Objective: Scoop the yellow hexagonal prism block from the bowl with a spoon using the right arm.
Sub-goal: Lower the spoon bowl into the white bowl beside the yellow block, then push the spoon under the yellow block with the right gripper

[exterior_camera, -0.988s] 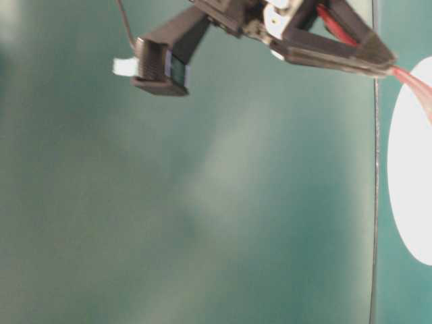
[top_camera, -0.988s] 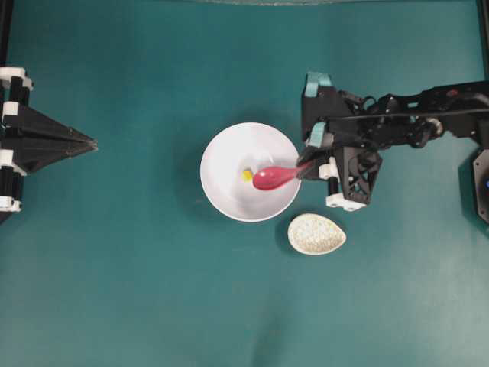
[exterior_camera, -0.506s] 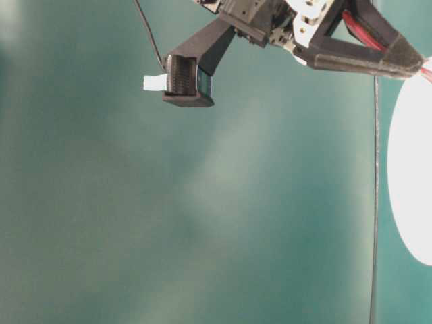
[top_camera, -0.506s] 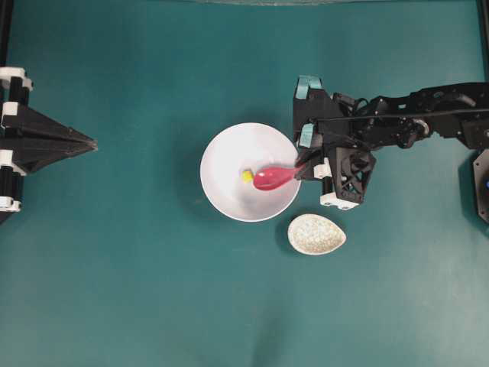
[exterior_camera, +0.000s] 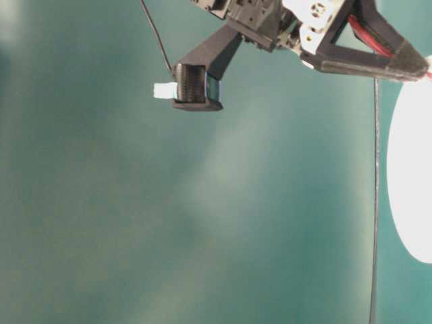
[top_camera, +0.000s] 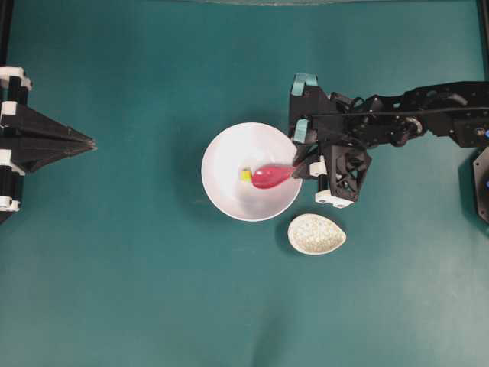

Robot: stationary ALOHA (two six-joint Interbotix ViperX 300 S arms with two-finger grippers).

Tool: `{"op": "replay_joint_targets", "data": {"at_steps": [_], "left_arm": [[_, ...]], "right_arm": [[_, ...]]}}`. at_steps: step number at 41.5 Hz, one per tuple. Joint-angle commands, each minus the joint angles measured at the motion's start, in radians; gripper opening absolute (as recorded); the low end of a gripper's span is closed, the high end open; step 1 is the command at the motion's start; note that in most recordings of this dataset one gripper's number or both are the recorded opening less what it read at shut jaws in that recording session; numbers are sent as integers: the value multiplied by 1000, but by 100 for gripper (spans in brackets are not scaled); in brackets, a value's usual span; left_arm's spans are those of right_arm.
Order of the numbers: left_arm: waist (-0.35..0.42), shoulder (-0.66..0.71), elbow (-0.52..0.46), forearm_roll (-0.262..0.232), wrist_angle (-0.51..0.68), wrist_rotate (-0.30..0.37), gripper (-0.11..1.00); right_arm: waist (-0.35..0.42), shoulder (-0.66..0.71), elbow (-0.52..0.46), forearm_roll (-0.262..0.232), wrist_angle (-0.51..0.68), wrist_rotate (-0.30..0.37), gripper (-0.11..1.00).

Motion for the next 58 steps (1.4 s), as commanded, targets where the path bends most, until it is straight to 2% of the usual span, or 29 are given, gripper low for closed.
{"op": "replay_joint_targets", "data": {"at_steps": [1,24,48,58], "left_arm": [[0,3,-29,2,-5,0,1],[2,0,-31,2,-3,0,1],[2,0,-31,2,-5,0,1],[0,0,-31,2,-5,0,1]], "right_arm": [[-3,-3,-31,0,-5,2,25],[-3,95,-118,0,-49,-3,25],[-3,97,-97,0,-196,-3,25],[0,92,-83,5,-213,-3,25]]}}
